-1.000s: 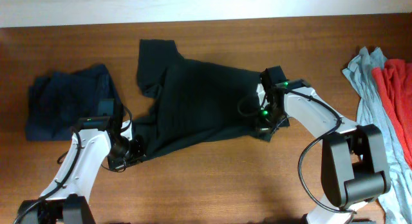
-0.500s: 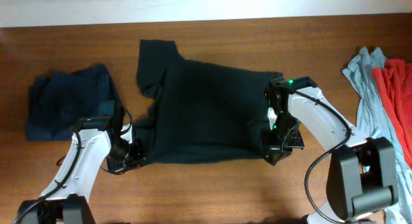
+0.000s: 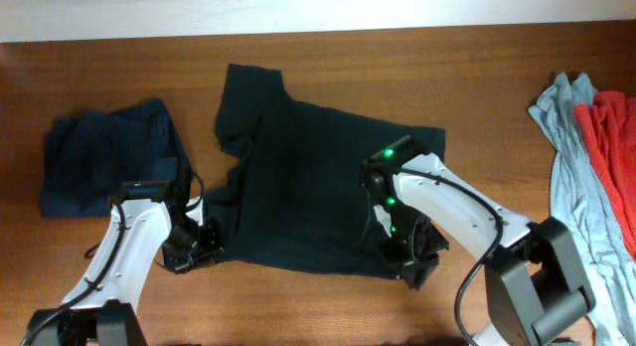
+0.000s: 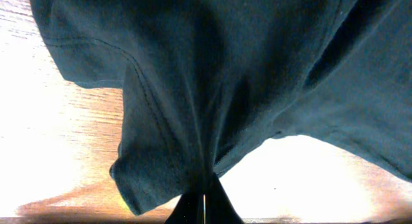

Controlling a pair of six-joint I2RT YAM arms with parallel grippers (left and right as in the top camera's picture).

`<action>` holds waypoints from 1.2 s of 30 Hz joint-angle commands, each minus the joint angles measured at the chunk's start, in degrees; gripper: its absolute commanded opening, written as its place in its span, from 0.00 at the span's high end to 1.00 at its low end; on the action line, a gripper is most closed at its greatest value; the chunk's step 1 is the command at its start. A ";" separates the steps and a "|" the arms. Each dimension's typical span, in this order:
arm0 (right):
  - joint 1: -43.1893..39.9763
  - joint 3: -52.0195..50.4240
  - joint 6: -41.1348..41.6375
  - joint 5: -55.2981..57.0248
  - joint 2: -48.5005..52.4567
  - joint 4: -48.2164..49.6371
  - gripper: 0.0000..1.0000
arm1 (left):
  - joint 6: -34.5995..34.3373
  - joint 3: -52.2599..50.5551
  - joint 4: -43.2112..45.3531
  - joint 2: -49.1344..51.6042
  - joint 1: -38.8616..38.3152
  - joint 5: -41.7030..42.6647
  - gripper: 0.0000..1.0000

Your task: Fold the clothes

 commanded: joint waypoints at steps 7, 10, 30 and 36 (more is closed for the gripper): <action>0.59 0.74 3.98 2.49 -0.87 8.24 0.19 | 0.28 0.98 -0.07 -0.76 -0.07 -2.78 0.57; -4.17 0.74 11.47 2.43 -0.87 18.53 0.50 | 1.81 2.60 0.13 -0.76 -0.07 -2.75 0.57; -25.38 0.72 19.91 10.14 19.85 48.22 0.96 | 18.10 16.68 8.68 -0.79 -0.09 4.26 0.54; -33.62 1.16 20.24 22.38 22.29 47.78 0.96 | 18.10 16.65 10.67 -0.76 -0.24 4.44 0.46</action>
